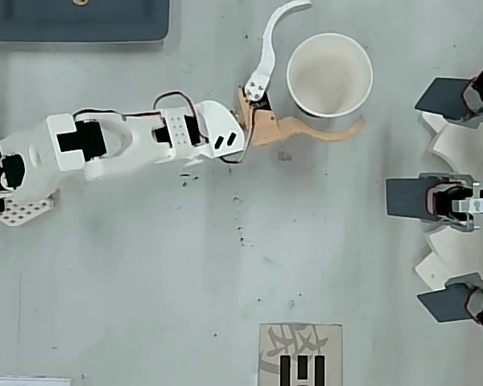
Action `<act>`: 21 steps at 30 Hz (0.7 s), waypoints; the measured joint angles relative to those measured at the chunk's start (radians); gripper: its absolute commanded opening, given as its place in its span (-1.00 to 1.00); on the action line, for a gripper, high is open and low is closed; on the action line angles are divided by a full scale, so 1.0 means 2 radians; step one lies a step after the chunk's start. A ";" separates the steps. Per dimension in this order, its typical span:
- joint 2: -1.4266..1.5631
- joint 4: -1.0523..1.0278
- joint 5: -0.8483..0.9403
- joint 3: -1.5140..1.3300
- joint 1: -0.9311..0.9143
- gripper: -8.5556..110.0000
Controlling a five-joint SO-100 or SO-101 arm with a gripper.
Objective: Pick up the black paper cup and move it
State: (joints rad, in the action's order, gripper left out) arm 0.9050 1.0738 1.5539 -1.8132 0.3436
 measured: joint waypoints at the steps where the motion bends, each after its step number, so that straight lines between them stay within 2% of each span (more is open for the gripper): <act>1: 0.000 0.000 0.000 0.000 0.000 0.02; 21: 0.000 0.000 -0.004 0.000 0.004 -0.36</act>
State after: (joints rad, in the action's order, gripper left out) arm 0.9050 1.0738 1.5463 -1.8132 0.3513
